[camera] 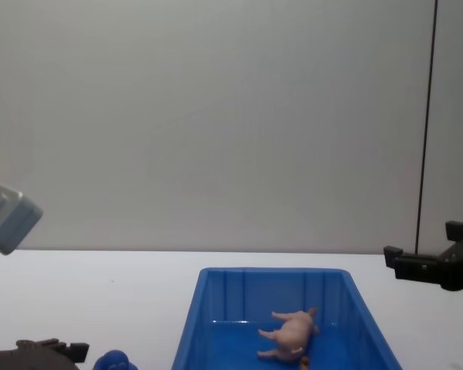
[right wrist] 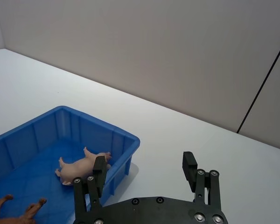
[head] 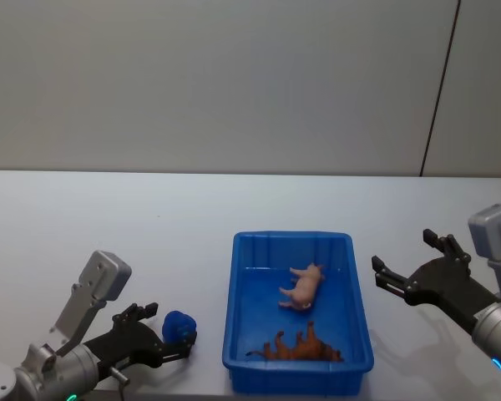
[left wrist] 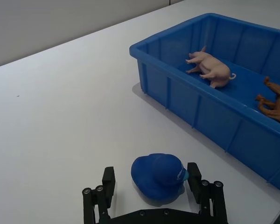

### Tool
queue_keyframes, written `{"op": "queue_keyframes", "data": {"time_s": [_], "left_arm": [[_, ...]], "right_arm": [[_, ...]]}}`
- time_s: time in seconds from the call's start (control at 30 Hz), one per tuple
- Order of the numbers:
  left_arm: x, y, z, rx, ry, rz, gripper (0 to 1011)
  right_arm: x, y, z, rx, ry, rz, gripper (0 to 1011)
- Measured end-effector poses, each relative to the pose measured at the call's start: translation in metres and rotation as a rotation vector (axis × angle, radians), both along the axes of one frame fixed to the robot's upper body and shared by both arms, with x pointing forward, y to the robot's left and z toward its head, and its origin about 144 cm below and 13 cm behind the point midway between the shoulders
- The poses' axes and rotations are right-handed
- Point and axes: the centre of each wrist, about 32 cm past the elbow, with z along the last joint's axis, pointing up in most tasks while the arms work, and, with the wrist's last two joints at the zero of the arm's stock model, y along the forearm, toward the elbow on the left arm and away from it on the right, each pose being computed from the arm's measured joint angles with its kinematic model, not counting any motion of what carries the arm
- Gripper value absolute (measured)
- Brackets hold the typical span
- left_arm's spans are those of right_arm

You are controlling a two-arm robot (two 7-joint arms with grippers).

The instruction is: Pick up the two dolls from the table and place them into the box.

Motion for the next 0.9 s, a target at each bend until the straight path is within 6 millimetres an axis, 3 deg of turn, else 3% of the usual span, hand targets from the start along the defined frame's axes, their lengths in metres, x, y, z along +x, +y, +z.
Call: {"op": "queue_keyframes", "data": {"time_s": [0.27, 0.37, 0.47, 0.67, 0.9], "left_arm": [[0.007, 0.002, -0.003, -0.003, 0.01, -0.03, 834], [0.008, 0.003, -0.004, -0.004, 0.012, -0.041, 704], [0.009, 0.004, -0.004, -0.004, 0.011, -0.045, 640], [0.008, 0.005, -0.001, -0.001, -0.001, -0.051, 580], [0.008, 0.004, 0.016, 0.022, -0.054, -0.056, 529]], "right_arm": [[0.0, 0.0, 0.0, 0.0, 0.0, 0.0, 1001], [0.0, 0.0, 0.0, 0.0, 0.0, 0.0, 1001], [0.0, 0.0, 0.0, 0.0, 0.0, 0.0, 1001], [0.0, 0.0, 0.0, 0.0, 0.0, 0.0, 1001], [0.0, 0.0, 0.0, 0.0, 0.0, 0.0, 1001]]}}
